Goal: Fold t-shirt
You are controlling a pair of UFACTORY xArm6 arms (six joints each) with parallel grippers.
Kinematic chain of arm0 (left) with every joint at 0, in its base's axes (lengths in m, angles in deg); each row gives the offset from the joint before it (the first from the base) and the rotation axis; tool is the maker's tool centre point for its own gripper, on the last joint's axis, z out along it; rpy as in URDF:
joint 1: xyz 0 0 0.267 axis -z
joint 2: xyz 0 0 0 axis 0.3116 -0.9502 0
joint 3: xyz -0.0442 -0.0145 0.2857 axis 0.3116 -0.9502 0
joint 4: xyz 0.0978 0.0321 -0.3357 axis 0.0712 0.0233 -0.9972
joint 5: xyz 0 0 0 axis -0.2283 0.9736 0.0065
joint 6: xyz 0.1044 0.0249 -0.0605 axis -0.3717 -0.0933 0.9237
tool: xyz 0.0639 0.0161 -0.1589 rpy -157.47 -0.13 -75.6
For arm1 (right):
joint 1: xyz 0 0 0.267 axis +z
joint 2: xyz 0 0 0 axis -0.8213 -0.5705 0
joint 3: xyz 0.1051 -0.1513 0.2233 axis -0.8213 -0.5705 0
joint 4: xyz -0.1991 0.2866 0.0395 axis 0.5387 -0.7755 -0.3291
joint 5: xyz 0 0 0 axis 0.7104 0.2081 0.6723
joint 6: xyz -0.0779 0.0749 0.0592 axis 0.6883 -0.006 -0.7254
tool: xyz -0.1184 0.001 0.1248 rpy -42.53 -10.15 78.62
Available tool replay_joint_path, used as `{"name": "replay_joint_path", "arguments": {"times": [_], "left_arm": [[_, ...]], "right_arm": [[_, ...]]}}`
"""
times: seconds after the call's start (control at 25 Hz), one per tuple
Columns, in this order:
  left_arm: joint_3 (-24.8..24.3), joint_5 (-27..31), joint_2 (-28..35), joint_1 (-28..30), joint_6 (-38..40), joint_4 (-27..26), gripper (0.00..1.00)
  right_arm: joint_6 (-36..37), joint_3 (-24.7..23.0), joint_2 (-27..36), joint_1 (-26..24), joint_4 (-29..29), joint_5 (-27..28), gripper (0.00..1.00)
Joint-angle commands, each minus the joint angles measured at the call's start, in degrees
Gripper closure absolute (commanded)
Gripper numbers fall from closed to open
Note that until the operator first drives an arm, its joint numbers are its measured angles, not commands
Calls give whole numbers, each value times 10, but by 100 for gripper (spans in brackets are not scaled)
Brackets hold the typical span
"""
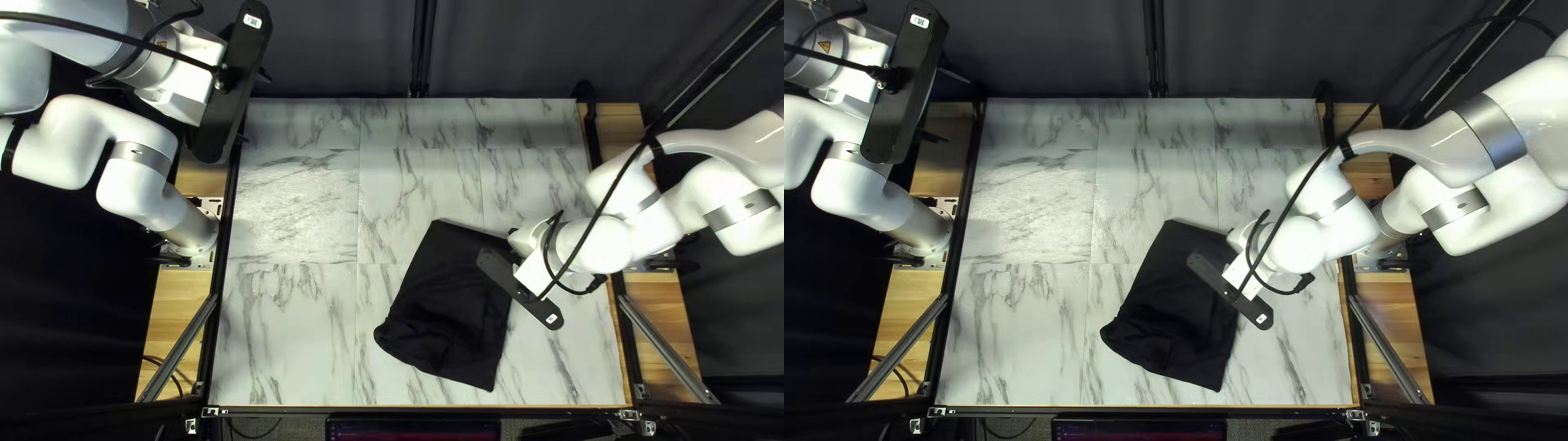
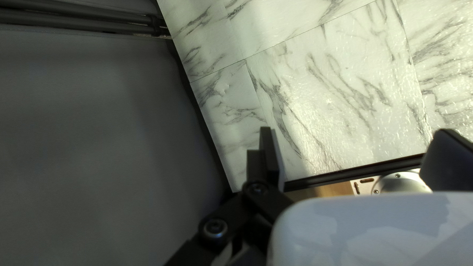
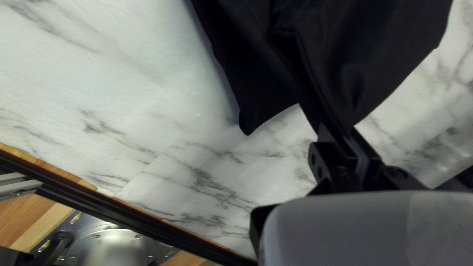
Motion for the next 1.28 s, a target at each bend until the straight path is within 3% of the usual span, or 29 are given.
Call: {"name": "replay_joint_path", "arguments": {"times": [0.04, 0.16, 0.28, 0.32, 0.36, 0.52, 0.6, 0.76, 0.88, 1.0, 1.28], "left_arm": [[0, 0, 0, 0, 0, 0, 0], [0, 0, 0, 0, 0, 0, 0], [0, 0, 0, 0, 0, 0, 0], [0, 0, 0, 0, 0, 0, 0], [0, 0, 0, 0, 0, 0, 0], [0, 0, 0, 0, 0, 0, 0], [0, 0, 0, 0, 0, 0, 0], [0, 0, 0, 0, 0, 0, 0], [0, 0, 0, 0, 0, 0, 0], [0, 0, 0, 0, 0, 0, 0], [0, 0, 0, 0, 0, 0, 0]], "right_arm": [[-5, -48, -3, -6, -19, -47, 100], [-7, -83, -13, -10, -37, -90, 100], [7, -77, -30, -14, -58, -96, 100], [12, -71, -36, -15, -63, -91, 82], [19, -59, -42, -16, -74, -77, 0], [11, 17, -65, -6, -98, 14, 0], [-15, 80, -89, 4, -100, 78, 0], [-28, 183, -154, 15, -81, 111, 0], [-26, 226, -200, 23, -64, 88, 0], [-33, 233, -230, 28, -51, 42, 0], [-149, 200, -251, 35, -41, -82, 0]]}}
